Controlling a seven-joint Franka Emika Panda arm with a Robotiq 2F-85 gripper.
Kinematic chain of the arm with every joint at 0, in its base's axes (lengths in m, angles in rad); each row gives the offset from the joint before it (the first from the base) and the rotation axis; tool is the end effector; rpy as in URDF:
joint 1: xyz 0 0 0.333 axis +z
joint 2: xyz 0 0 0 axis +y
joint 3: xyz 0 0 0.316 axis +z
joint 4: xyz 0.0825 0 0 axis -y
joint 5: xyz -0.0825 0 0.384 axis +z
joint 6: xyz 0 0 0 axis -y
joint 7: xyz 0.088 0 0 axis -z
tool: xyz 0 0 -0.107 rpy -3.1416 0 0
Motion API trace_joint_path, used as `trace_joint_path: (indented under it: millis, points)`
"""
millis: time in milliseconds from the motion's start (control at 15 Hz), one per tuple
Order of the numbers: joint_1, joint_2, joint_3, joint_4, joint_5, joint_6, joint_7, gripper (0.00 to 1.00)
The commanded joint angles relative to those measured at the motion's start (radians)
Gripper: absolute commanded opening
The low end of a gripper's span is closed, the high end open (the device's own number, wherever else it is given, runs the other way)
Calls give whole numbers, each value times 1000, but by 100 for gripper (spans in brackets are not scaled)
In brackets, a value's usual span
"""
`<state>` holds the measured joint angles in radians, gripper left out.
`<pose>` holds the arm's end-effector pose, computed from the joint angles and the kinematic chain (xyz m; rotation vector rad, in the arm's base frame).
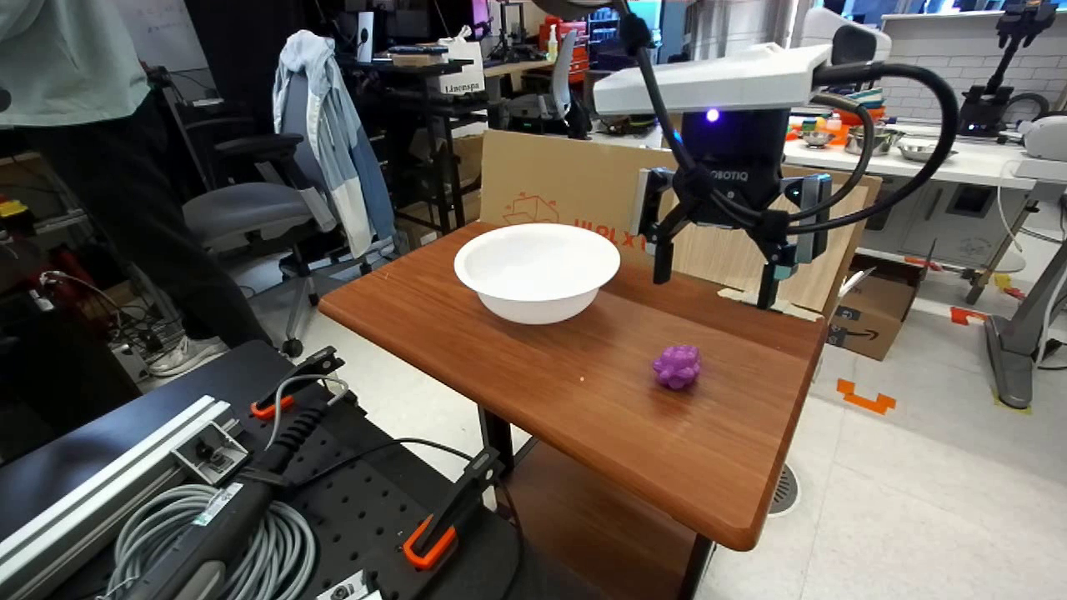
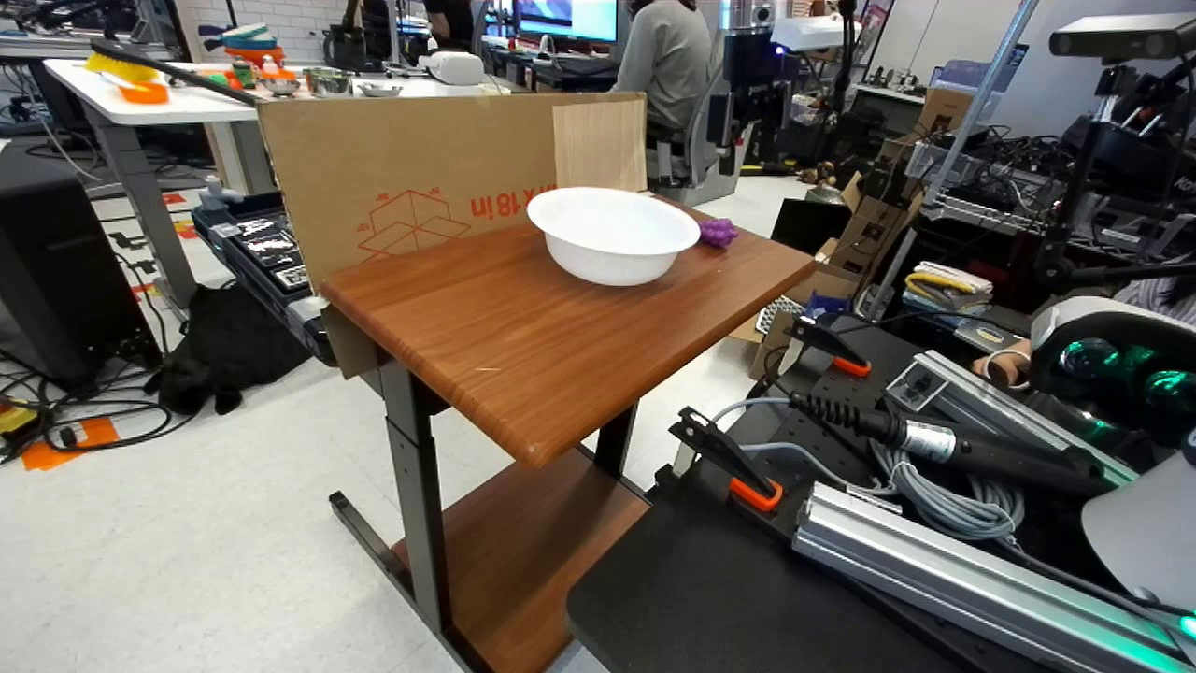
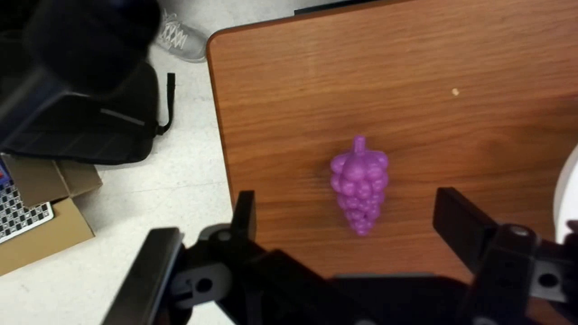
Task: Put the purple object in the bowl
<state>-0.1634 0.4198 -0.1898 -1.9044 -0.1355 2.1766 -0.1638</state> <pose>0.5749 -0.2119 0.2716 2.9845 -0.1395 -0.2771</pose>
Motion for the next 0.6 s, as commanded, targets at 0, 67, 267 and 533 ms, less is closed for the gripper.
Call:
trace_joint_path:
  millis: [0,67,267,533]
  points:
    - [-13,91,9,113,-38,-24,-8,100]
    - [-17,98,14,118,-35,-22,-18,100]
    - [-39,100,36,103,10,-11,-52,100]
    - [-86,79,89,42,125,-12,-131,100]
